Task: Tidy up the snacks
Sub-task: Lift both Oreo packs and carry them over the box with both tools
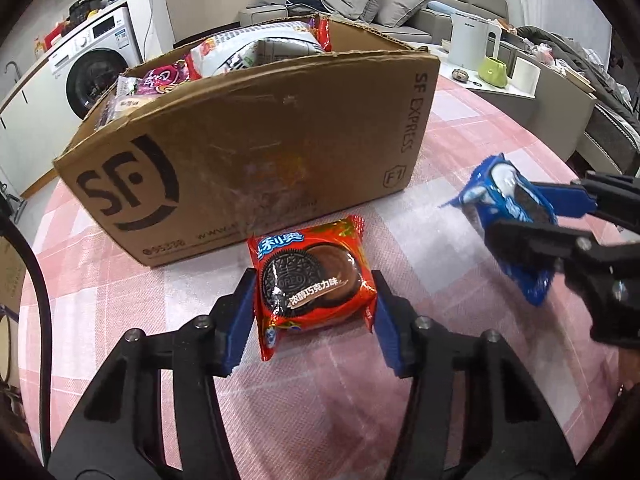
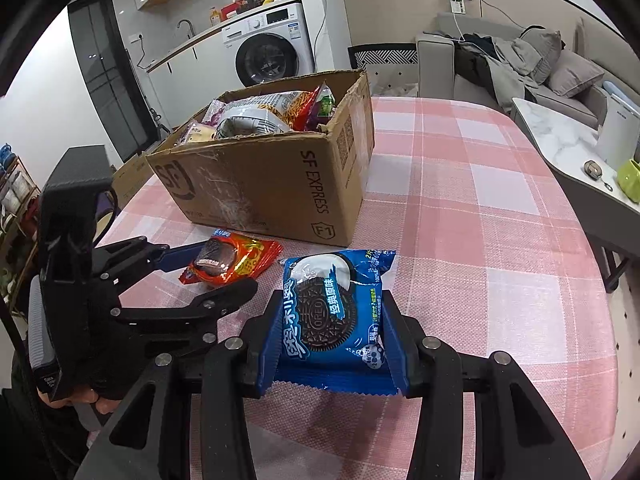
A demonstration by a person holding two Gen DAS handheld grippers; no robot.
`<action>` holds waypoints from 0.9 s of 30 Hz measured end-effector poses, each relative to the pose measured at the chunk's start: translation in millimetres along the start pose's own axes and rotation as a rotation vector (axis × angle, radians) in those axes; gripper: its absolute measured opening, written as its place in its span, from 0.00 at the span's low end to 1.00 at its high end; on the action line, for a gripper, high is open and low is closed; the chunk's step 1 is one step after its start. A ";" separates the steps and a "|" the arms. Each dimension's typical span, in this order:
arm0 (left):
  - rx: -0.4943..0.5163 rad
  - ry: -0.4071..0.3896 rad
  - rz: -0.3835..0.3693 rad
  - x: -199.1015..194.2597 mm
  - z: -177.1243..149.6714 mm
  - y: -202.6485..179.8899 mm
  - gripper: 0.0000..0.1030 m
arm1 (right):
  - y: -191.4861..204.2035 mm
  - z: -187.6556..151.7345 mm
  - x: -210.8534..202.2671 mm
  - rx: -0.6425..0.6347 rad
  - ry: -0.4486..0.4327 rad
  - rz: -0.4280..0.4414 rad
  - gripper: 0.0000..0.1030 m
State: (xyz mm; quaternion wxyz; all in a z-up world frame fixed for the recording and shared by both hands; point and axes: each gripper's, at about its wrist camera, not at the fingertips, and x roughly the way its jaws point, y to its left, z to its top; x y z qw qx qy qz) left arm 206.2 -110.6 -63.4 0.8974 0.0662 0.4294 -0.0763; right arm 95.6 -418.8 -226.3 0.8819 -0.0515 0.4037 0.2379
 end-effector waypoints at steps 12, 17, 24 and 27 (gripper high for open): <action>-0.060 -0.073 -0.018 -33.1 -3.8 24.6 0.49 | 7.6 1.0 -5.8 -0.019 -0.025 0.018 0.44; -0.068 -0.116 -0.023 -59.5 -5.7 41.2 0.49 | 11.4 2.3 -11.6 -0.027 -0.052 0.030 0.44; -0.077 -0.156 -0.016 -92.2 -10.8 58.7 0.49 | 15.7 3.3 -17.5 -0.035 -0.085 0.047 0.44; -0.079 -0.162 -0.014 -97.7 -12.1 59.3 0.49 | 19.3 3.2 -18.1 -0.041 -0.090 0.057 0.44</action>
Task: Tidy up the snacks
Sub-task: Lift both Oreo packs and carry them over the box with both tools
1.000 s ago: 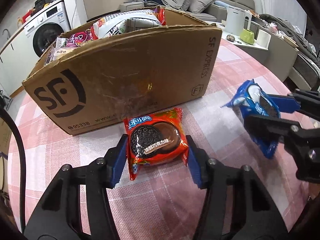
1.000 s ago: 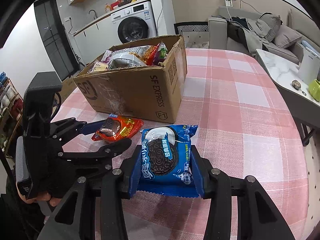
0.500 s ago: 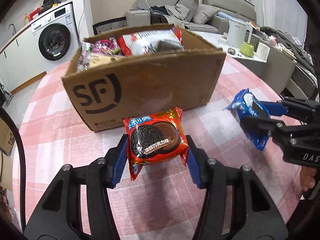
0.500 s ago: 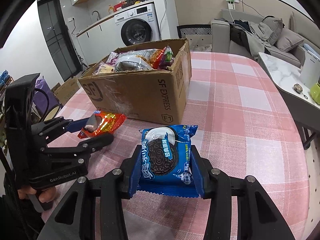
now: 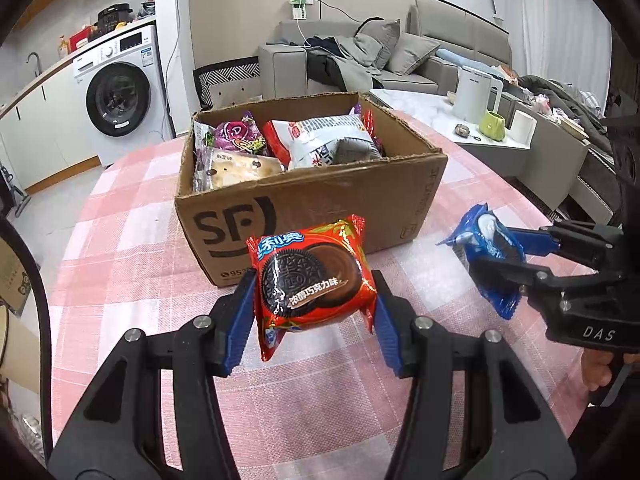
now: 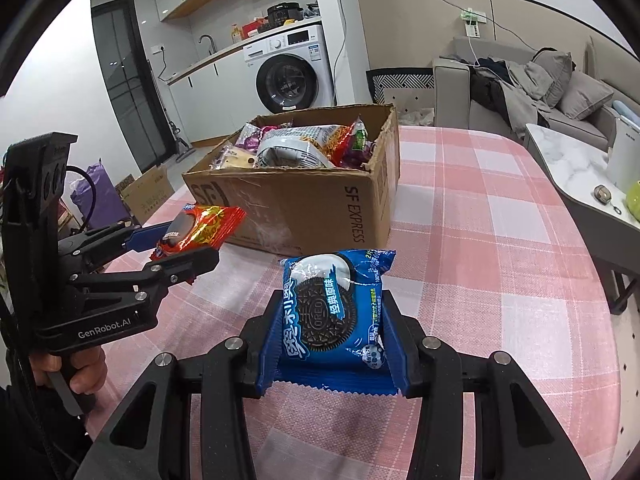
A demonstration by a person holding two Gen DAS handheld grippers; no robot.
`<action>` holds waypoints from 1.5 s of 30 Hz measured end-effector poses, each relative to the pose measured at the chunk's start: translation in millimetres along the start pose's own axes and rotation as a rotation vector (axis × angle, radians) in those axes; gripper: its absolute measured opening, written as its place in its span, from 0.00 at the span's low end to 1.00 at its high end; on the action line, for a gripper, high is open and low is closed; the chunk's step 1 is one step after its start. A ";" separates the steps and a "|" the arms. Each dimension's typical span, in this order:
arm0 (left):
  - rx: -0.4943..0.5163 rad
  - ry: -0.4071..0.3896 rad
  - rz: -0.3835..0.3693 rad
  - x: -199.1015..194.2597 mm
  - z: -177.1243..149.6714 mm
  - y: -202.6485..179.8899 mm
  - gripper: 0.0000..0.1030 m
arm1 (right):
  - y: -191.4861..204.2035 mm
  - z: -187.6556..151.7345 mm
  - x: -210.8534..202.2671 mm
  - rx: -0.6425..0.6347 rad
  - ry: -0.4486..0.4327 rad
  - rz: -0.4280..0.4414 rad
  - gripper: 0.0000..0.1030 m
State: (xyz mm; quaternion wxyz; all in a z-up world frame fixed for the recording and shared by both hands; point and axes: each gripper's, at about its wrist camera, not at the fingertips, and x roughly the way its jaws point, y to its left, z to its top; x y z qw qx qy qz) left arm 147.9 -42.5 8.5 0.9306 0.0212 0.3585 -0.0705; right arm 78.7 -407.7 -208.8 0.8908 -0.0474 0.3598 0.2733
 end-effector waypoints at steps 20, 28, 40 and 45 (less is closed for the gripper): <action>-0.028 -0.067 0.009 -43.4 13.4 15.6 0.49 | 16.0 23.2 -16.9 -0.020 -0.097 0.027 0.44; -0.031 -0.093 0.018 -55.6 27.6 18.8 0.49 | 27.1 48.8 -22.1 -0.049 -0.140 0.038 0.44; -0.035 -0.122 0.053 -59.0 59.6 24.0 0.50 | 27.4 84.4 -17.4 -0.051 -0.186 0.057 0.44; -0.062 -0.115 0.060 -44.1 70.6 33.5 0.50 | 24.0 97.6 -9.6 -0.029 -0.197 0.070 0.44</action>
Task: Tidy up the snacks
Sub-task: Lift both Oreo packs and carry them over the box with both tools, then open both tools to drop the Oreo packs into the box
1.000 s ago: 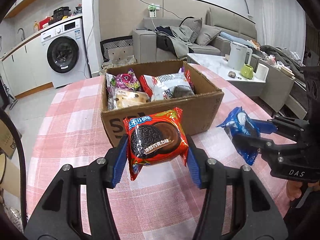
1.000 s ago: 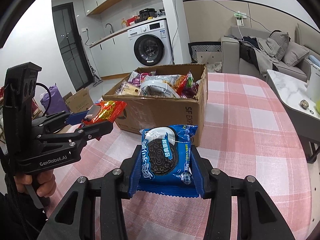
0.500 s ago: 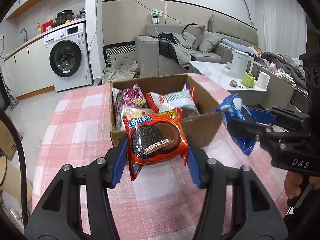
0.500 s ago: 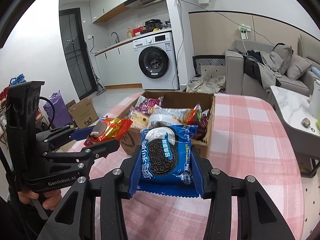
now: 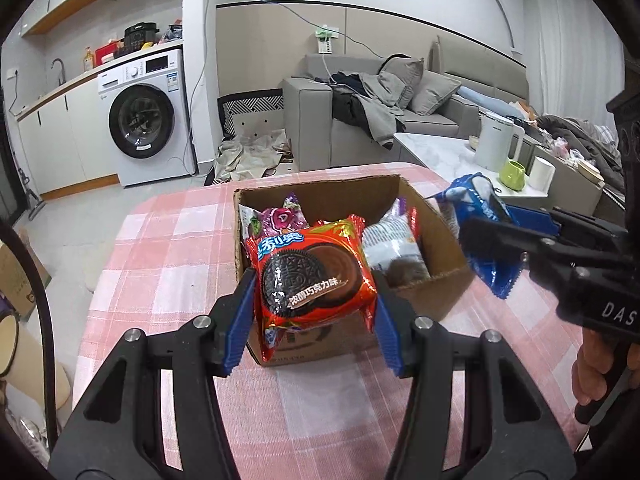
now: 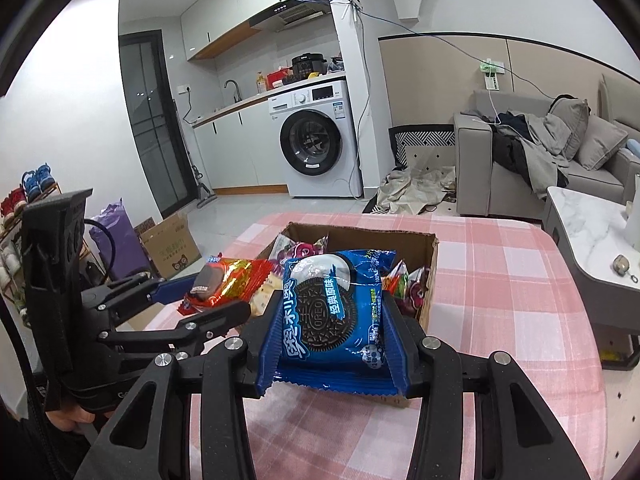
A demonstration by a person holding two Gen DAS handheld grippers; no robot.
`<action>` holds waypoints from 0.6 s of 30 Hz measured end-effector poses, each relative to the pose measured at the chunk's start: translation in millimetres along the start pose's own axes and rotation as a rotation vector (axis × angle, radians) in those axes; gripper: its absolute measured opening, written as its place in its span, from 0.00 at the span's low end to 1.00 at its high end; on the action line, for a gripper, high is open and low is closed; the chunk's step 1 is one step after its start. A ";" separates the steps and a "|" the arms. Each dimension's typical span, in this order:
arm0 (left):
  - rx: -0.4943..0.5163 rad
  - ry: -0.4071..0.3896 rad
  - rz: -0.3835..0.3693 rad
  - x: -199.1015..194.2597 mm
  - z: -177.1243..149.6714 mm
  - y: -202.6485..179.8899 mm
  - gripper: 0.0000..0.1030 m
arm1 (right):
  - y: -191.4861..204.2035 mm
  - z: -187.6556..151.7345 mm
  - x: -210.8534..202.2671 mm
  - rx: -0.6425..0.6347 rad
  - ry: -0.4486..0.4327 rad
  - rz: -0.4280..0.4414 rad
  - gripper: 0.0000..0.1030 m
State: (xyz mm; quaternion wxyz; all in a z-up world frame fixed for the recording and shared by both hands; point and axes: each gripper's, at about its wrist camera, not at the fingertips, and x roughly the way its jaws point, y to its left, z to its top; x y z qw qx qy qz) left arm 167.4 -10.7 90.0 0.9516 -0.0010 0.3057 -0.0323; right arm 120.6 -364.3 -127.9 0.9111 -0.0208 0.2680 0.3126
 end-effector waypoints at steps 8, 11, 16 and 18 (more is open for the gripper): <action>-0.027 0.015 0.022 32.3 16.3 11.8 0.50 | -8.4 12.0 23.2 0.034 0.011 -0.004 0.44; -0.038 0.020 0.028 43.4 21.6 16.1 0.50 | -10.7 16.0 30.6 0.039 0.015 -0.003 0.44; -0.054 0.024 0.035 61.5 28.2 22.9 0.50 | -13.7 21.7 40.3 0.044 0.020 -0.008 0.44; -0.052 0.022 0.033 67.2 30.2 23.5 0.50 | -15.3 24.2 45.1 0.049 0.021 -0.010 0.44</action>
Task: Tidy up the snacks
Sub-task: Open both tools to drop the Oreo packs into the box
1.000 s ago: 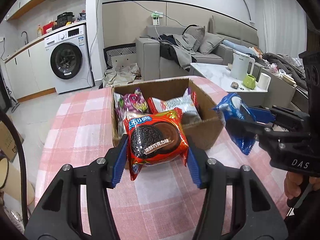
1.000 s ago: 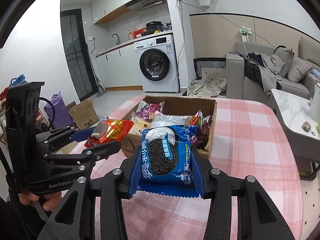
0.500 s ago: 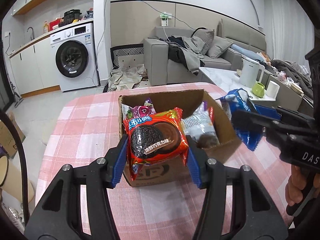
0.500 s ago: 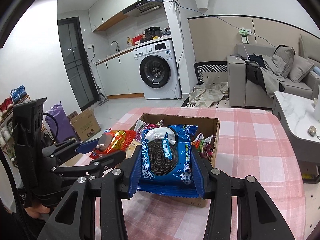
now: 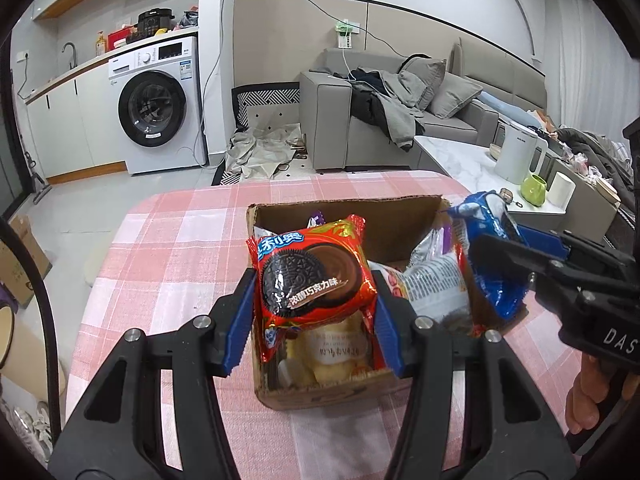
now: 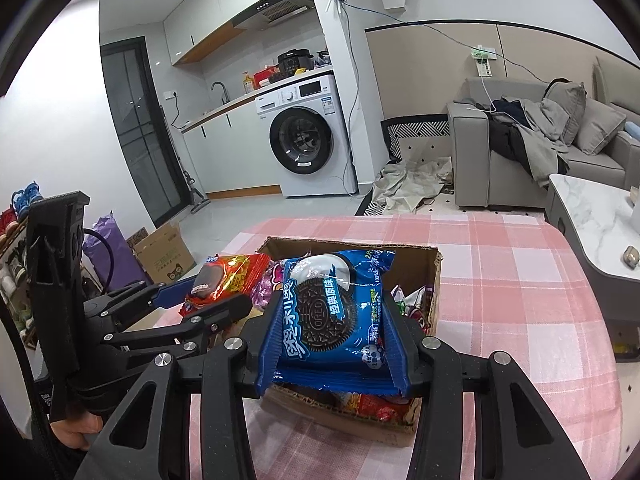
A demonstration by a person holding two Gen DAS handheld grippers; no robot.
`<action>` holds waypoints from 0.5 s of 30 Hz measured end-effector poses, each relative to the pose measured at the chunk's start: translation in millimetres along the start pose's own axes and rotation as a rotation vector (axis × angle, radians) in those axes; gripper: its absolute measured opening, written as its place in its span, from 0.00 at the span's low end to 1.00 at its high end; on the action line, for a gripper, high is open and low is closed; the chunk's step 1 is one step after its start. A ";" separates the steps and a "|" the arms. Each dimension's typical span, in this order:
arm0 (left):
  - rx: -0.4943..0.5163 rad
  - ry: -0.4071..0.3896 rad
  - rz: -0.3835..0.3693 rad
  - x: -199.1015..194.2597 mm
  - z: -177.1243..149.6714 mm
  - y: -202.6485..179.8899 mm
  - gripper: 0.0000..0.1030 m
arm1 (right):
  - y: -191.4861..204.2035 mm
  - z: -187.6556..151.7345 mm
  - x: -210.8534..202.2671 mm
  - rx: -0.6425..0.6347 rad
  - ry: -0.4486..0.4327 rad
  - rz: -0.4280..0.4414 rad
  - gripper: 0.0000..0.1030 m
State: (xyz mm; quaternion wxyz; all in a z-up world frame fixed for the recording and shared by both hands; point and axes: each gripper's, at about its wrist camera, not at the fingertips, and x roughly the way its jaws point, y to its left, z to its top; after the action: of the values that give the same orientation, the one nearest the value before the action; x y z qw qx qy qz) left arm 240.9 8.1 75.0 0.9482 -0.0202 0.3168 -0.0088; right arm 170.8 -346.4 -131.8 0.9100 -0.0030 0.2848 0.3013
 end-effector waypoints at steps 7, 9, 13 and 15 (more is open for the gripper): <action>0.014 0.004 0.024 19.9 7.3 0.1 0.50 | -6.7 8.6 13.5 0.022 0.004 -0.010 0.44; 0.014 0.005 0.022 23.5 8.4 1.1 0.50 | -6.6 10.6 16.7 0.021 0.008 -0.012 0.44; 0.021 0.004 0.024 28.2 10.4 1.4 0.50 | -7.8 13.8 23.0 0.024 0.008 -0.021 0.45; 0.020 0.006 0.026 28.5 10.5 1.5 0.50 | -8.4 15.3 23.8 0.029 0.000 -0.020 0.51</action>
State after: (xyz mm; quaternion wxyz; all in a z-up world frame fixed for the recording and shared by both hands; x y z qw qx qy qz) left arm 270.0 9.1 66.2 0.9475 -0.0064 0.3197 0.0004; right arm 198.9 -337.6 -132.8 0.9128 0.0071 0.2892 0.2883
